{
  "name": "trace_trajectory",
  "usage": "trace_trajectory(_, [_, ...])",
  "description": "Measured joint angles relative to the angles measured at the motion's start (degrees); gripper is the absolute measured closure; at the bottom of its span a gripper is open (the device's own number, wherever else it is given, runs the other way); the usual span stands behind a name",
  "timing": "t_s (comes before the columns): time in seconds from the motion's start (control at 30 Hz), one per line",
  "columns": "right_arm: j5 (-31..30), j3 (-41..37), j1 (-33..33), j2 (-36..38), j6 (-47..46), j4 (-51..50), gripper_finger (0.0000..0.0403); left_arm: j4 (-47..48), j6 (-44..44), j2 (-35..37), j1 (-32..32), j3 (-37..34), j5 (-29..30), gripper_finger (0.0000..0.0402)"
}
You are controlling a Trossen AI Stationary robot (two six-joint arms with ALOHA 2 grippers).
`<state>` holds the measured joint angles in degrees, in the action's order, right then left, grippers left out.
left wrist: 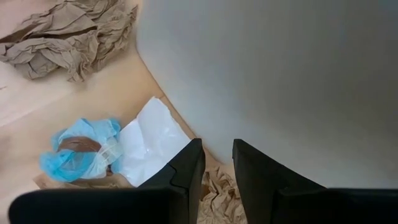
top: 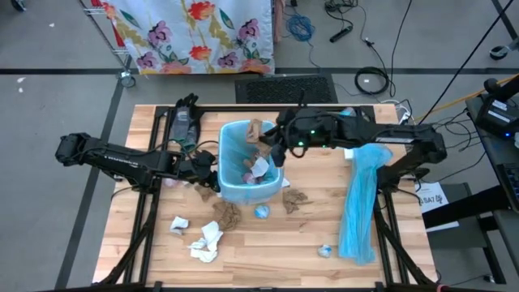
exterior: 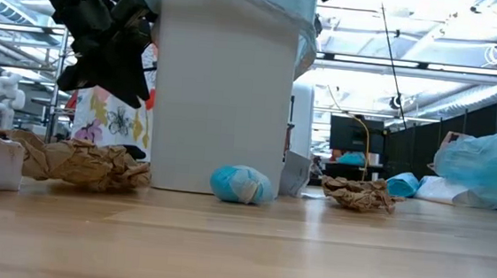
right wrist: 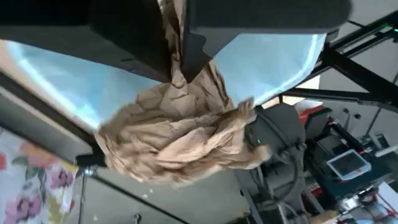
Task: Place trash/remove bag and relplace
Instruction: Put the brown napkin into the trash bin, then move the trash bin to the top of the table
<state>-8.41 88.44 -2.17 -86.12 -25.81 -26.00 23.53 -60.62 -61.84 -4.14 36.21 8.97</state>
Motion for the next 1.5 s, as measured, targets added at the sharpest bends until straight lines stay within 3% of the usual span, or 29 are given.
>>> trace_trajectory(0.3, [1.26, 0.00, -0.09, -1.67, -2.22, 0.11, 0.0283, -0.09, 1.60, 0.00, 0.00, 0.00, -1.07, 0.0311])
trace_trajectory(0.5, [0.72, 0.01, -0.09, 1.83, -2.76, -2.04, 0.0258, -0.11, 4.05, 0.00, 0.00, 0.00, -1.72, 0.0311])
trace_trajectory(0.73, [-10.67, 0.02, 2.86, 8.75, -12.29, -18.33, 0.0285, -0.09, 7.15, 0.00, 0.00, 0.01, -1.77, 0.0311])
trace_trajectory(1.03, [-12.47, 0.07, 14.62, 8.16, -29.41, -37.86, 0.0369, -3.19, 10.64, 0.00, 0.00, 0.02, -1.87, 0.0311])
trace_trajectory(1.13, [-12.43, 0.07, 19.15, 5.99, -32.38, -38.44, 0.0396, -4.92, 12.18, 0.00, 0.00, 0.02, -1.75, 0.0311])
trace_trajectory(1.27, [-12.41, 0.07, 23.62, 2.55, -34.87, -36.71, 0.0398, -5.60, 13.57, 0.00, 0.06, 0.02, -1.03, 0.0311])
trace_trajectory(1.5, [-12.61, 0.07, 25.49, -6.26, -31.81, -29.91, 0.0401, -5.60, 13.59, -0.02, 0.04, 0.02, 2.27, 0.0311])
